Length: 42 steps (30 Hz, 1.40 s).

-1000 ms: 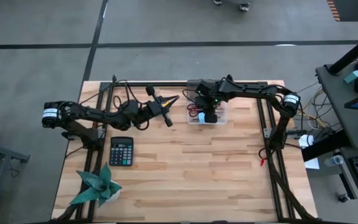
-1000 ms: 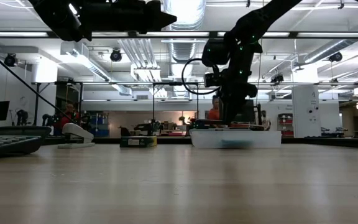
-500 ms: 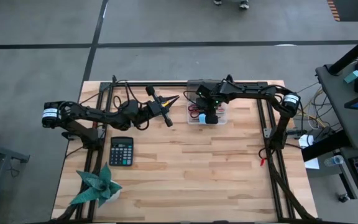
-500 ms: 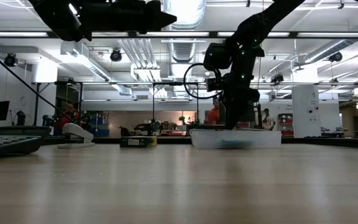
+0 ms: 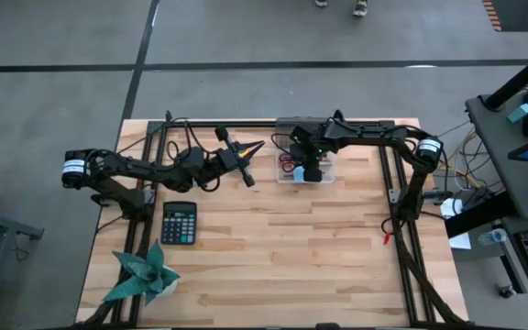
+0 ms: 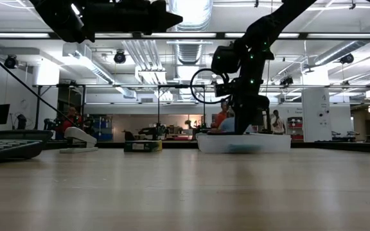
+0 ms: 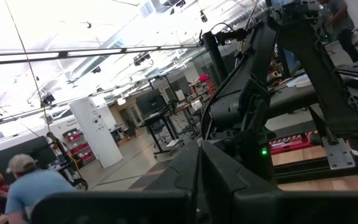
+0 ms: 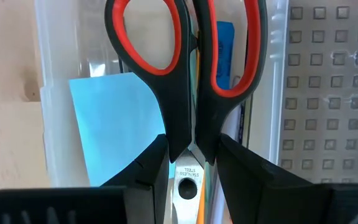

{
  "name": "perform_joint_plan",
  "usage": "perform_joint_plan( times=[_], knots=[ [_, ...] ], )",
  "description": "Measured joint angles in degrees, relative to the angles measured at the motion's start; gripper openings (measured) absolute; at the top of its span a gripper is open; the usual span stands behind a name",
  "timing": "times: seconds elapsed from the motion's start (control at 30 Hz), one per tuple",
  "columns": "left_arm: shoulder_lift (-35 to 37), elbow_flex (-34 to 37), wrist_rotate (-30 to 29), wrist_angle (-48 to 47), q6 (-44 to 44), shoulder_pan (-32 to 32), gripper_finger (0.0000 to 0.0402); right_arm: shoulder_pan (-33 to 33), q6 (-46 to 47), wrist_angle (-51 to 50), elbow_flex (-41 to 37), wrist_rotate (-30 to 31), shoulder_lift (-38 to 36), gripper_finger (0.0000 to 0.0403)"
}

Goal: Pack school essentials
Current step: Put the black scissors into the transparent supply box, then put the box of crayons into the transparent supply box

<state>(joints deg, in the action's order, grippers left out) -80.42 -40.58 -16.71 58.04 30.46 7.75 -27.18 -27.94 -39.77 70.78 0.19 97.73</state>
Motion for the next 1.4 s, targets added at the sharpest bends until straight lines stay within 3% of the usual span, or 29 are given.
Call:
perform_joint_plan(
  times=[0.2,0.53,1.0,1.13,1.4],
  knots=[
    [0.0,0.0,0.02,0.0,0.02,0.0,0.0,0.0,0.93,1.15,0.0,-0.03,0.0,0.011],
    [0.0,0.0,0.07,0.0,0.02,-0.04,0.0,0.0,1.73,1.35,0.0,-0.03,0.0,0.0155],
    [0.0,-0.02,0.09,-0.02,0.02,-0.02,0.0,1.61,8.61,-0.22,-1.0,-0.21,-5.8,0.0148],
    [0.0,-0.02,0.09,-0.03,0.02,-0.02,0.0,4.32,11.95,2.26,-4.25,-0.2,-9.6,0.0144],
    [0.0,-0.02,0.07,-0.15,0.02,0.02,0.0,11.26,17.31,17.78,-18.11,-0.18,-19.62,0.0125]
  ],
)
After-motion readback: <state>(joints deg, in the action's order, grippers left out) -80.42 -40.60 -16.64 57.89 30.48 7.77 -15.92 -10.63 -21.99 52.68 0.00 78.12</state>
